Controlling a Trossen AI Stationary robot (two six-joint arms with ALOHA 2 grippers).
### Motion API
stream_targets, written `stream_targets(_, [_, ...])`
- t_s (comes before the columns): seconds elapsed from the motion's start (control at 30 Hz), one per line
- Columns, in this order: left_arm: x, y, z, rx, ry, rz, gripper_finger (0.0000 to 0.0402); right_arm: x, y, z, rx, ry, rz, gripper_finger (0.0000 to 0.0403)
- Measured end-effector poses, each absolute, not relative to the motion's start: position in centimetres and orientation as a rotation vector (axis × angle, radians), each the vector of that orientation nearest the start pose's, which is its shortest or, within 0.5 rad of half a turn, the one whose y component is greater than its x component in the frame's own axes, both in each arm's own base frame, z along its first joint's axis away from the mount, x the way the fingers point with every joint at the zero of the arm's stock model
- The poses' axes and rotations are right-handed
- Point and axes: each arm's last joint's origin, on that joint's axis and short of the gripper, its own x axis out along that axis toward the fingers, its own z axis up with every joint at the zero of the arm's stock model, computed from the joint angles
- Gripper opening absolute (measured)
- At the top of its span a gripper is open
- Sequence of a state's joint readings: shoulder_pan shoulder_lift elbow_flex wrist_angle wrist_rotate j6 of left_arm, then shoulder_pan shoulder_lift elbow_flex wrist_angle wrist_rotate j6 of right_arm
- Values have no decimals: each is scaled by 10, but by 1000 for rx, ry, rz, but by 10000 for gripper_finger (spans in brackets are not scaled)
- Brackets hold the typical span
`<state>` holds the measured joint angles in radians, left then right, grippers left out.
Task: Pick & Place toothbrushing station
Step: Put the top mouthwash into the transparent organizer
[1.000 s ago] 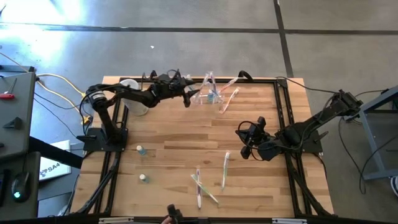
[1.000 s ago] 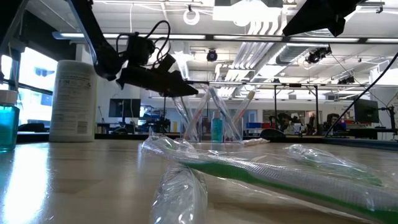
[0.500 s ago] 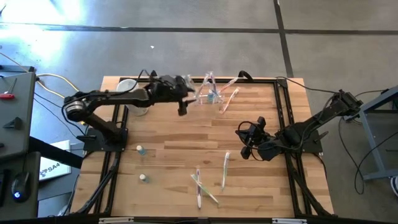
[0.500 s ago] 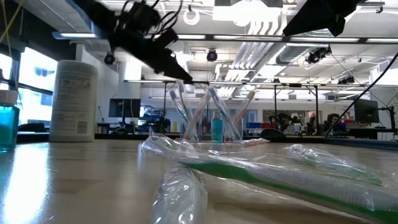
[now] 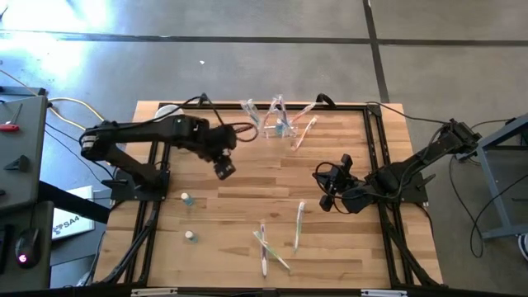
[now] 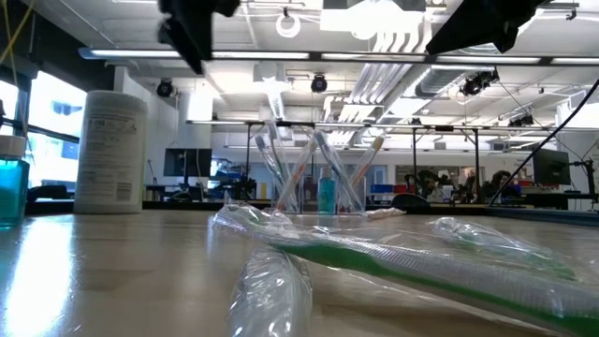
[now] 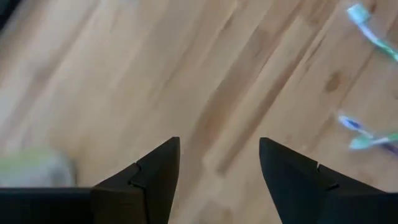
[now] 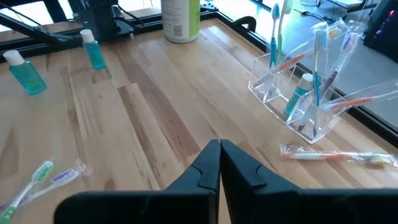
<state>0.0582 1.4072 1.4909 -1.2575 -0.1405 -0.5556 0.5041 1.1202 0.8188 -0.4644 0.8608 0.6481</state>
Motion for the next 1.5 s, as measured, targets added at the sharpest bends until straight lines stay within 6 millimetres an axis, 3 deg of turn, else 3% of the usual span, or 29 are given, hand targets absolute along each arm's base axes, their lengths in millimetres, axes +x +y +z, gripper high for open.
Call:
stream_targets(0.2, [227,-5,343,-641,1294,765,214,203,87,265,110,474,-480,3])
stream_targets(0.3, [222,-12,330,-742,1310,919,214,203,87,265,94,479,-472,4])
stream_targets(0.77, [201,-38,265,-893,1586,985,214,205,88,268,3,478,-442,3])
stream_targets(1.13, [205,-45,262,-918,1565,916,214,206,88,269,-33,473,-427,4])
stream_targets(1.5, [203,-43,263,-910,1522,964,214,206,89,269,-28,484,-406,3])
